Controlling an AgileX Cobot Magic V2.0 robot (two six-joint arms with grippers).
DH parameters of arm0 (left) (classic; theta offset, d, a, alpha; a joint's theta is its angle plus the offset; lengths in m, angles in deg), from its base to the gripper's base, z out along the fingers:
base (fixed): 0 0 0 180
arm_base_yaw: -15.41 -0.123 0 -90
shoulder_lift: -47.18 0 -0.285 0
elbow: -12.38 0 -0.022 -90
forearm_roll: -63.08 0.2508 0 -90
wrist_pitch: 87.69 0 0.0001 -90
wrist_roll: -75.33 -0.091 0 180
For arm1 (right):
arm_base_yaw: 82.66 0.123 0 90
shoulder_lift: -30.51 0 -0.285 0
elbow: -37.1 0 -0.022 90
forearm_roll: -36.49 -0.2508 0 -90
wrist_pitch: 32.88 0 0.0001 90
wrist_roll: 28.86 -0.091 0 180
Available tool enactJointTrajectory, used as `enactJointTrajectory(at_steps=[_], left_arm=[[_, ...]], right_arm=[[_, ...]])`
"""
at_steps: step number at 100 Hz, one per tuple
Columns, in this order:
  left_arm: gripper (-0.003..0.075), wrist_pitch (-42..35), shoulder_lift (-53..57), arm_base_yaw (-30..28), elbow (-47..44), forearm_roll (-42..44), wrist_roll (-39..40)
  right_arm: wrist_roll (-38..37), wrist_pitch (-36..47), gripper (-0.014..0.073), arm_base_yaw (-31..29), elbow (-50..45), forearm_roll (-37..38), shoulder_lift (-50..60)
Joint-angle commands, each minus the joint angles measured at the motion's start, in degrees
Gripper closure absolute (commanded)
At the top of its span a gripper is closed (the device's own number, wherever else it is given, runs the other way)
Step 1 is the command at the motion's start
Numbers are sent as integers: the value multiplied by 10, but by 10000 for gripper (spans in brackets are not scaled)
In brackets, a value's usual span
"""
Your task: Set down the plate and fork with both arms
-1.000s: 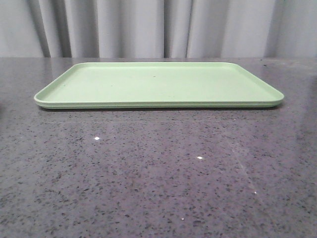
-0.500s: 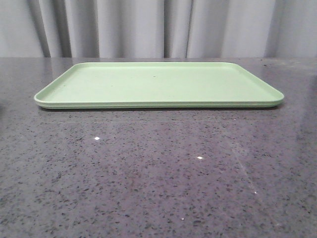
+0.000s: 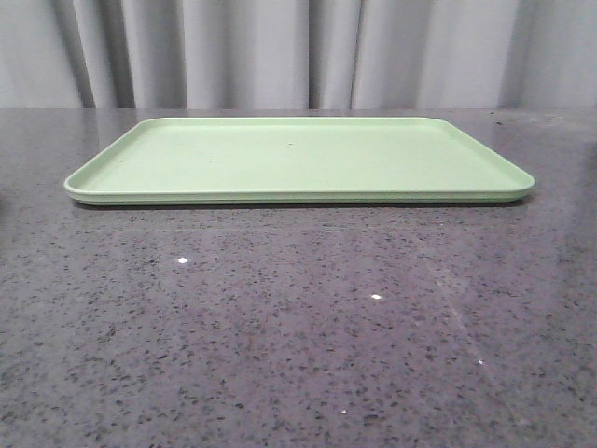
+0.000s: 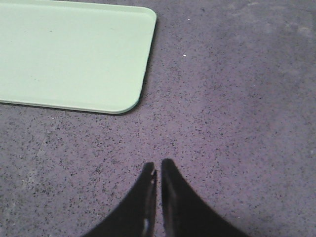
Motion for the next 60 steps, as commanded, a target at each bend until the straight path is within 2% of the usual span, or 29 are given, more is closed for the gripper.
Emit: enactJointTrajectory(at_steps=[1, 8, 18, 29, 38, 60], left_arm=[[198, -30, -8, 3, 18, -3, 6], [116, -30, -8, 3, 18, -1, 6], [113, -31, -8, 3, 18, 3, 6], [113, -31, -8, 3, 18, 37, 6], [113, -36, -8, 3, 18, 72, 35], [113, -48, -38, 3, 18, 80, 41]], right_arm=[[3, 36, 377, -2, 19, -5, -8], [3, 38, 244, -2, 19, -5, -8], [3, 40, 139, -2, 19, -5, -8], [3, 39, 127, -2, 19, -5, -8], [3, 36, 127, -2, 19, -5, -8], [3, 36, 127, -2, 19, -5, -8]])
